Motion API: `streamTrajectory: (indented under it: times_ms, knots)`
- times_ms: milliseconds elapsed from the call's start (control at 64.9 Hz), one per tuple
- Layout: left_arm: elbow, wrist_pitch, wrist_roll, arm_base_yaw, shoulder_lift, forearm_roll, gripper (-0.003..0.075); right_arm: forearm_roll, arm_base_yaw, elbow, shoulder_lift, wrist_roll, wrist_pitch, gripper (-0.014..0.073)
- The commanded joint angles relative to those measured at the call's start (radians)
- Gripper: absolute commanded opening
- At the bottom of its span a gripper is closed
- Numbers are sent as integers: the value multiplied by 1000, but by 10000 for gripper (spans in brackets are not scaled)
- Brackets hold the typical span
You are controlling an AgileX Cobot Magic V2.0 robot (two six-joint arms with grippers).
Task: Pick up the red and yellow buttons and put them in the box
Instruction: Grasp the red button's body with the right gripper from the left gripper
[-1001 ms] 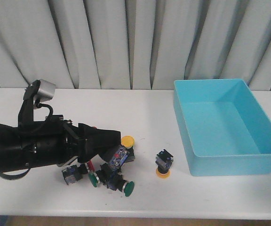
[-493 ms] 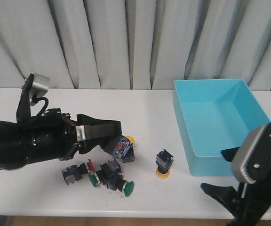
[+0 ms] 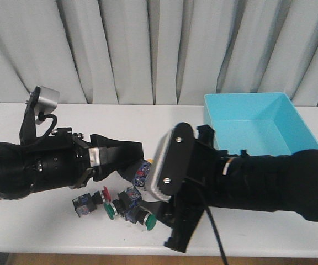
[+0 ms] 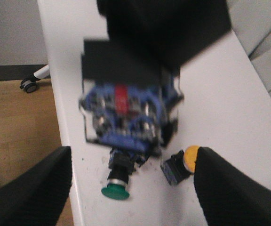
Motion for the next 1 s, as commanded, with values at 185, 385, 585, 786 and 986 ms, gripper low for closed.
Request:
streamTrajectory:
  times_ms: [185, 385, 585, 786, 986]
  knots:
    - [-27, 38, 4, -3, -27, -58, 244, 17, 61, -64, -9, -8, -114, 526]
    - [-27, 30, 4, -3, -27, -57, 244, 96, 59, -64, -9, -10, -116, 376]
    - [-27, 30, 4, -3, -27, -57, 244, 96, 59, -64, -9, -10, -116, 252]
    - [-27, 30, 7, -3, -27, -55, 256, 96, 59, -64, -9, -10, -116, 238]
    - [-27, 39, 54, -3, -27, -56, 447, 96, 59, -64, -9, -10, -116, 238]
